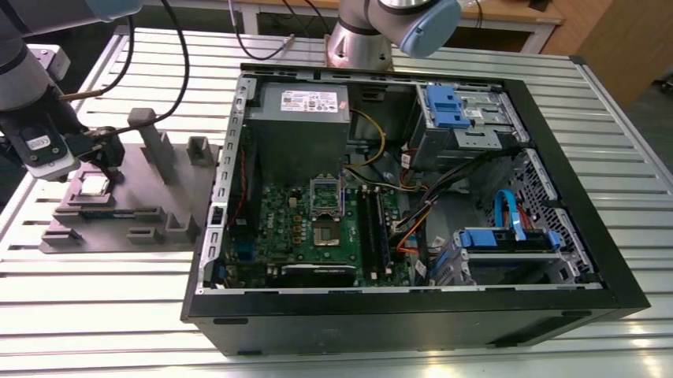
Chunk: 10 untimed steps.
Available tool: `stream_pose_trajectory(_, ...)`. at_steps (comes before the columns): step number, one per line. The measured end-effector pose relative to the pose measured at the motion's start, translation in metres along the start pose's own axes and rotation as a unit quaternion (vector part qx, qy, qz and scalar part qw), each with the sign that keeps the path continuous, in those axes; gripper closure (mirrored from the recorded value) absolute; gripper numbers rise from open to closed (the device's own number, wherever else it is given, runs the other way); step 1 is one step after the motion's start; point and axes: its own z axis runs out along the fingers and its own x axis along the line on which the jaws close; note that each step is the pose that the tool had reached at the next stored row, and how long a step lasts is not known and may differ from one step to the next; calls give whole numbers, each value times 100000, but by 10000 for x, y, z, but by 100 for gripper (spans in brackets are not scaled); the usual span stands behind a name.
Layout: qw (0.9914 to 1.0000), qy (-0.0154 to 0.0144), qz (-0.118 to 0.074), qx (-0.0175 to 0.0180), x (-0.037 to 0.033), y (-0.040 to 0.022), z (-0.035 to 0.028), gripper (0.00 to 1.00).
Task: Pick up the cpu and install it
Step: 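Pick up the cpu and move it towards the insertion slot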
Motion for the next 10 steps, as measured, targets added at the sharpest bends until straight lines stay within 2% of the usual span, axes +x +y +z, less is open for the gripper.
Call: stream_pose_trajectory(10,100000,-6,-2,-3,0,0,6,25)
